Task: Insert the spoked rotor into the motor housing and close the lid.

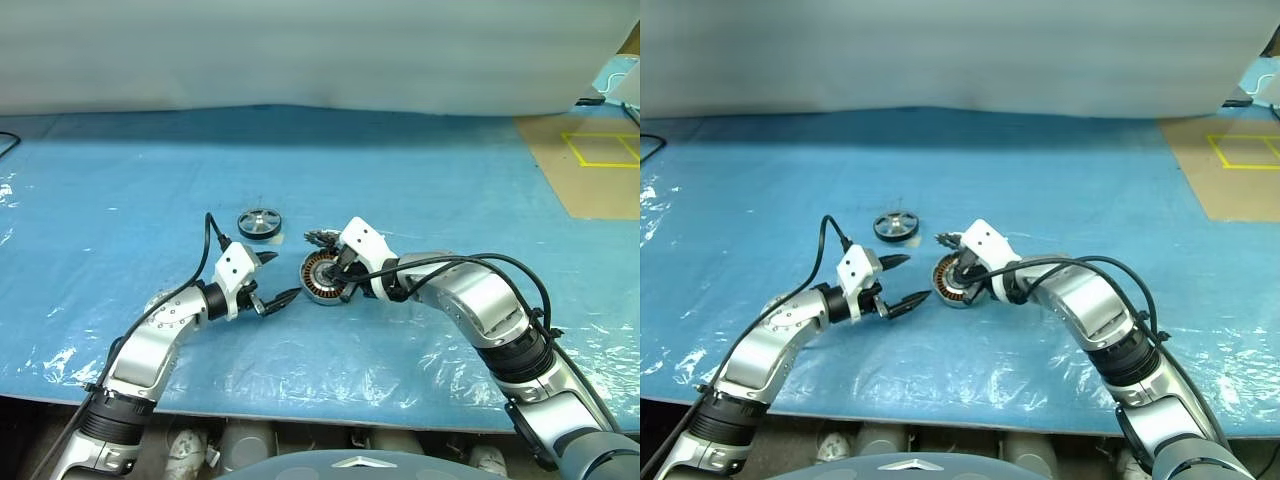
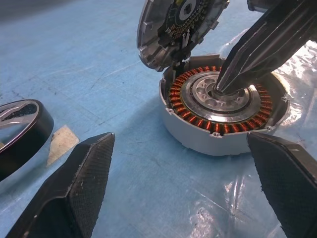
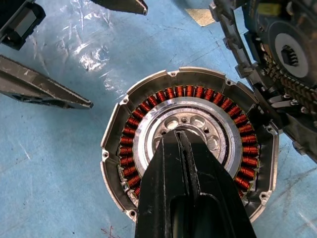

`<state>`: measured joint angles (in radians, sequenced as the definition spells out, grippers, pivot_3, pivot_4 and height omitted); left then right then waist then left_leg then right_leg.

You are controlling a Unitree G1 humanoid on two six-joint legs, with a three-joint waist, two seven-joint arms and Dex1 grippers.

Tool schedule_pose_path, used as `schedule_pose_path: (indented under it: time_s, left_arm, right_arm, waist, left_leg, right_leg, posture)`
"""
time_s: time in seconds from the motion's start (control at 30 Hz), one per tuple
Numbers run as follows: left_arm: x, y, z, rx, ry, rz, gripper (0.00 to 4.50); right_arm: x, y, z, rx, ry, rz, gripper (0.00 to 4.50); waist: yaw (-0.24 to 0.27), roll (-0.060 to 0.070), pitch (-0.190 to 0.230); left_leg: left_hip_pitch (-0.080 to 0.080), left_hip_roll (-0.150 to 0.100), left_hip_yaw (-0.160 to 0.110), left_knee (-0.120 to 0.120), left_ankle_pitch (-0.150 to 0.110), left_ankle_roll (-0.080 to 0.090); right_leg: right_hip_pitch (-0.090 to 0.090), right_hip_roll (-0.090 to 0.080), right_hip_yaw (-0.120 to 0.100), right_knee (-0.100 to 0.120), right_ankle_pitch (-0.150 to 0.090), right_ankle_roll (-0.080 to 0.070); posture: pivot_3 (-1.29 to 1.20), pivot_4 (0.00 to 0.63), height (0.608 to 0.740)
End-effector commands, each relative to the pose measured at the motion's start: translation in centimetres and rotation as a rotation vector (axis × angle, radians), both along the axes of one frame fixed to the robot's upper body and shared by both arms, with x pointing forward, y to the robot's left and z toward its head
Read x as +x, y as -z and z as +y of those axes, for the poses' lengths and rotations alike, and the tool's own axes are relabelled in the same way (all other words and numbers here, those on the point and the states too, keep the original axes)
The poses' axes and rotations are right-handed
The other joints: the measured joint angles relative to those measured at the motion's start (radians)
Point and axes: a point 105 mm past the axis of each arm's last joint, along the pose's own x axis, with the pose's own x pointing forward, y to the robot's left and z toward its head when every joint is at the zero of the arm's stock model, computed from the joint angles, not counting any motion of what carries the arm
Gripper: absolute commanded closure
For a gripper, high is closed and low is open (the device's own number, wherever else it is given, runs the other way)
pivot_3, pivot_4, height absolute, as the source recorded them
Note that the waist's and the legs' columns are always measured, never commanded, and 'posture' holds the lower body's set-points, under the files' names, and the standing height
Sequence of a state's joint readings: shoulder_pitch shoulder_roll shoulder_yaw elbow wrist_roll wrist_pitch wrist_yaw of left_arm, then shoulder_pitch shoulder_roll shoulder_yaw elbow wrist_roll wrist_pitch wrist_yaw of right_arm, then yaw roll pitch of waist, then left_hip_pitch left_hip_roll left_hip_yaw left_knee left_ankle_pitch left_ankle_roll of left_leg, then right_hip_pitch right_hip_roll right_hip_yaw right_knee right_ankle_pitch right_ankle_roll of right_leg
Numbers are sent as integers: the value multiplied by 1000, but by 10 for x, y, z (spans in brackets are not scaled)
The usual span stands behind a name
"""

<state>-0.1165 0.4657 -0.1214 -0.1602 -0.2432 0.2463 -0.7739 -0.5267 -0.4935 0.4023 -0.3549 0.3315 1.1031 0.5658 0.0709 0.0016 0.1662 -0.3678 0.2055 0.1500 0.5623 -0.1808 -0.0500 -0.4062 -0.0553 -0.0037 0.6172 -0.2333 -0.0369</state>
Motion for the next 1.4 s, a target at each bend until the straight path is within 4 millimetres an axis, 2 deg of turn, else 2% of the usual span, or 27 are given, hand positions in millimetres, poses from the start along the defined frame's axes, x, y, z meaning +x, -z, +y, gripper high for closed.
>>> schedule_pose_path:
  time_s: [0.03, 0.8, 0.9, 1.0, 1.1, 1.27, 1.4]
  left_arm:
    - [1, -11, 1, -11, -9, -52, 0]
    - [4, -19, 2, -4, -19, -58, 0]
    - [3, -21, 2, -8, -19, -57, 0]
    - [4, -24, 3, -23, -27, -57, 0]
    - [4, -25, 6, -24, -33, -56, 0]
    - [2, -27, 14, -17, -33, -35, 0]
    - [-1, -36, 37, -50, -15, 111, 0]
  right_arm:
    - [2, 1, -4, -38, 1, -15, 4483]
    - [3, 7, 1, -36, -1, -33, 4483]
    - [2, -9, 4, 26, -5, -51, 4483]
    - [-4, -39, 7, 169, -33, -68, 4483]
    - [-14, -58, 0, 267, -55, -61, 4483]
    - [-27, -55, -17, 264, -53, -23, 4483]
    - [-34, -47, -25, 243, -43, 3, 4483]
  waist:
    - [0, 0, 0]
    - [-1, 0, 0]
    - [-1, 0, 0]
    - [-1, 0, 0]
    - [0, 0, 0]
    - [1, 0, 0]
    - [-2, 0, 0]
  left_leg:
    - [0, 0, 0, 0, 0, 0]
    - [0, 0, 0, 0, 0, 0]
    - [0, 0, 0, 0, 0, 0]
    - [-1, 0, 0, 0, 0, 0]
    - [-1, 0, 0, 0, 0, 0]
    - [-1, 0, 0, 0, 0, 0]
    - [0, 0, 0, 0, 0, 0]
  right_leg:
    - [0, 0, 0, 0, 0, 0]
    - [0, 0, 0, 1, 0, 0]
    - [0, 0, 0, 1, 0, 0]
    - [-1, 0, 0, 1, 0, 0]
    - [-1, 0, 0, 0, 0, 0]
    - [-1, 0, 0, 0, 0, 0]
    - [-1, 0, 1, 0, 0, 0]
  posture:
    - [0, 150, 740]
    - [0, 150, 740]
    - [0, 150, 740]
    - [0, 150, 740]
    - [0, 150, 740]
    - [0, 150, 740]
    - [0, 150, 740]
